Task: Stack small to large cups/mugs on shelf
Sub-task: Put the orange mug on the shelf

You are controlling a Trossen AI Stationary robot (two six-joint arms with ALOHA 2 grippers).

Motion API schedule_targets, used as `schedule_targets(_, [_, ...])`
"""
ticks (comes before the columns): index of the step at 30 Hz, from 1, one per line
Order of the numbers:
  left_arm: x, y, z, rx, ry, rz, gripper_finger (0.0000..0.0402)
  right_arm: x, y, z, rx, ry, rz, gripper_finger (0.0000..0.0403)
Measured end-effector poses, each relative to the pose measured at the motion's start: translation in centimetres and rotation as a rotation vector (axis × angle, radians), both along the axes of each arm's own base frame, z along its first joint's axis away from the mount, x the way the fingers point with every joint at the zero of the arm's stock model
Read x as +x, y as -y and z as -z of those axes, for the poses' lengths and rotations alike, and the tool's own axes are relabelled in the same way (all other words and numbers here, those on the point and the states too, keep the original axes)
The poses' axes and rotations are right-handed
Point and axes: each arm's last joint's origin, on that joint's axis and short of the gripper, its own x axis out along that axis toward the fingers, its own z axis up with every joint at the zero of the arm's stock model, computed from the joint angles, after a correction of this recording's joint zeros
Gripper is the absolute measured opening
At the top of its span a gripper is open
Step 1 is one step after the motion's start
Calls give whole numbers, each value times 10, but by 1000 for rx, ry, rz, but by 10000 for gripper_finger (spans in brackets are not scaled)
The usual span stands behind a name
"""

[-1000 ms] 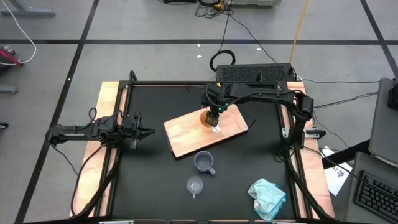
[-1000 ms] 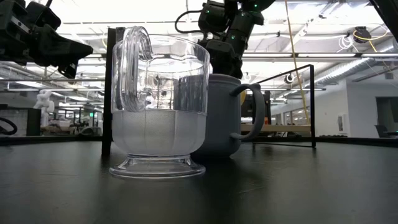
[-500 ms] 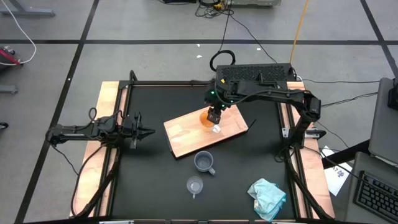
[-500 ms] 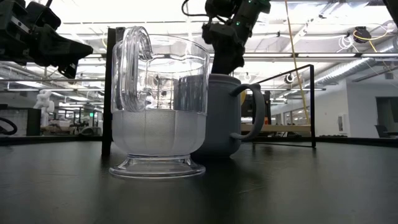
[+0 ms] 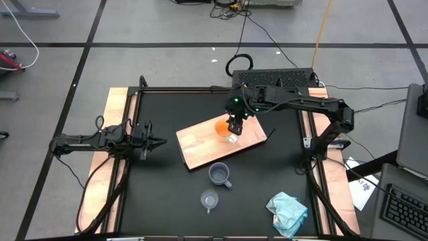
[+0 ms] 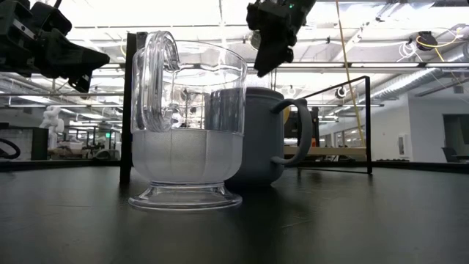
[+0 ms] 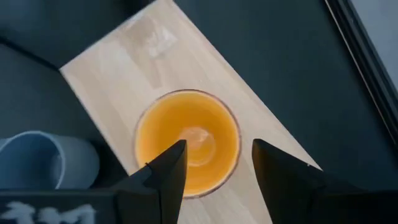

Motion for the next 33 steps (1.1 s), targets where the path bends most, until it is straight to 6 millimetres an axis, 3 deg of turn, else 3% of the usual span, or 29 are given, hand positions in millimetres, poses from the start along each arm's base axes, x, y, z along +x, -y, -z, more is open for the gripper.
schedule_targets(6, [0, 0, 0, 0, 0, 0, 17, -8, -18, -17, -48, 47, -97, 116])
schedule_targets(14, [0, 0, 0, 0, 0, 0, 17, -22, -43, -38, -95, 113, -202, 9])
schedule_targets(22, [0, 0, 0, 0, 0, 0, 17, -38, -63, -49, -157, 171, -250, 2])
schedule_targets(33, [0, 0, 0, 0, 0, 0, 17, -74, -77, -29, -153, 312, -280, 0])
